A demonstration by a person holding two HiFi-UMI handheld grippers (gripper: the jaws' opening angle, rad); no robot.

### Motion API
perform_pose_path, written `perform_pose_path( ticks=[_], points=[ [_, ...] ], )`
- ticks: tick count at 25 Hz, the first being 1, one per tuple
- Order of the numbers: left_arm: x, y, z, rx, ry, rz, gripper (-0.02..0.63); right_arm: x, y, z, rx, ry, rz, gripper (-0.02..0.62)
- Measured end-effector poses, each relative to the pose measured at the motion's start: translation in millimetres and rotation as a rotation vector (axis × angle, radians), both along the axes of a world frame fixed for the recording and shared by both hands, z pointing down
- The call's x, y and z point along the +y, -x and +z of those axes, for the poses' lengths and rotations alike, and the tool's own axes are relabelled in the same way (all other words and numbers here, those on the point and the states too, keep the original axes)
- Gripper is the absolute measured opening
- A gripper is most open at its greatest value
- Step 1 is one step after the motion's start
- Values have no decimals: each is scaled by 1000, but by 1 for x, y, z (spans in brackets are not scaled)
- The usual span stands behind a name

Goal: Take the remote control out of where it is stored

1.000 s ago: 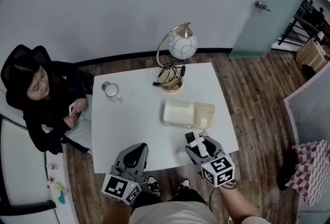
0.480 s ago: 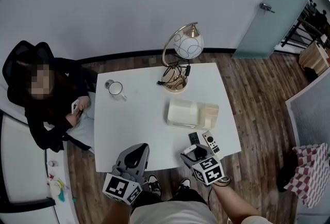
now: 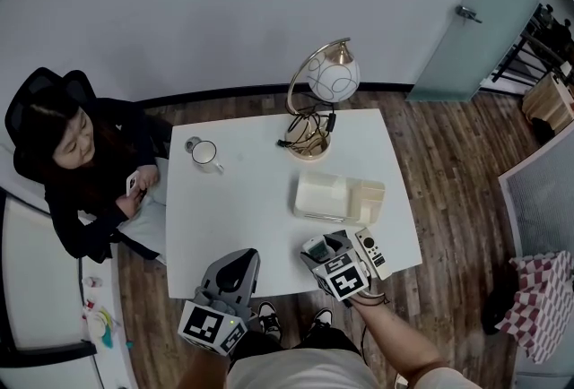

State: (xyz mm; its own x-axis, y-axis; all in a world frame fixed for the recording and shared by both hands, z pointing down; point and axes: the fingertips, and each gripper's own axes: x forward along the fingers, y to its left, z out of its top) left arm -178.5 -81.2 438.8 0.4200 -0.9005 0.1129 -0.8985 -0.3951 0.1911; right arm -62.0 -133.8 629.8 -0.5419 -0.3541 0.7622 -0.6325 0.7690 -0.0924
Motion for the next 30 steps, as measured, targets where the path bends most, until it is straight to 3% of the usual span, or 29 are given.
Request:
perform_pose_path(
  ticks=[13,26,30],
  points=[
    [3,7,6,14,15,-9,6,-15,15,68,188,51,-21,262],
    [-1,11,10,11,29,-9,6,-15,14,84,190,52,-12,265],
    [-2,9,7,7,24,-6,6,-19,15,74,143,21,2,265]
  ],
)
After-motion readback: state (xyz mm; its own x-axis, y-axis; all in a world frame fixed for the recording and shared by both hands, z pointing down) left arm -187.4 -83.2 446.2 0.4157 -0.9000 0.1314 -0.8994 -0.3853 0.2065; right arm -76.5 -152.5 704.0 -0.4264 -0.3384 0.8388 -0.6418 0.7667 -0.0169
